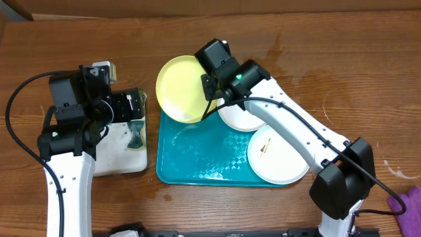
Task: Clean dirty plates on tray and stack at the side
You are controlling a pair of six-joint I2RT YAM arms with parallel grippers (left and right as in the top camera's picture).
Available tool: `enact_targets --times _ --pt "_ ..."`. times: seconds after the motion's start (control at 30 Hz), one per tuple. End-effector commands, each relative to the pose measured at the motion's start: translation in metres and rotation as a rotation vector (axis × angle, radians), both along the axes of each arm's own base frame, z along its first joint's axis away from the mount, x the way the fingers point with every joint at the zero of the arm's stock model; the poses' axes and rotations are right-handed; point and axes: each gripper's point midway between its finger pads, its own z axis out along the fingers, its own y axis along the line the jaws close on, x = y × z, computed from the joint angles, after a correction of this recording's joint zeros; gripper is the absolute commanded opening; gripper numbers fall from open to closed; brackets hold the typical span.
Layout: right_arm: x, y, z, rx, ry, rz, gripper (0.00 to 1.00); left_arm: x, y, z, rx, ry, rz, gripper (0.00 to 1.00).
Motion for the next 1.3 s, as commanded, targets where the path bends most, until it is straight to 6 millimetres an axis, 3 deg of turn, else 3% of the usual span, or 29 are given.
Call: enact_targets --times 0.0,0.17,0.47,0.83,1.07,1.27 --pt "-0.004 0.020 0.012 0.057 -0.022 0.006 0.04 0.003 -0.003 0.007 -0.008 -0.018 -0.016 1.00" --pt "-0.001 0.017 0.007 0.019 -0.037 -0.009 0.04 0.003 -0.003 0.007 -0.008 -0.018 -0.016 1.00" --pt "0.005 -0.015 0.008 -0.141 -0.101 -0.091 0.04 0.003 -0.003 0.007 -0.008 -0.018 -0.016 1.00" --pt "0.000 -0.009 0.008 -0.152 -0.108 -0.076 0.04 0.003 -0.003 0.007 -0.008 -0.018 -0.016 1.00" --pt "0.008 -0.028 0.021 -0.269 -0.211 -0.146 0.04 0.003 -0.003 0.007 -0.008 -0.018 -0.016 1.00" --pt "0.004 -0.028 0.038 -0.372 -0.328 -0.176 0.04 0.003 -0.003 0.007 -0.008 -0.018 -0.016 1.00"
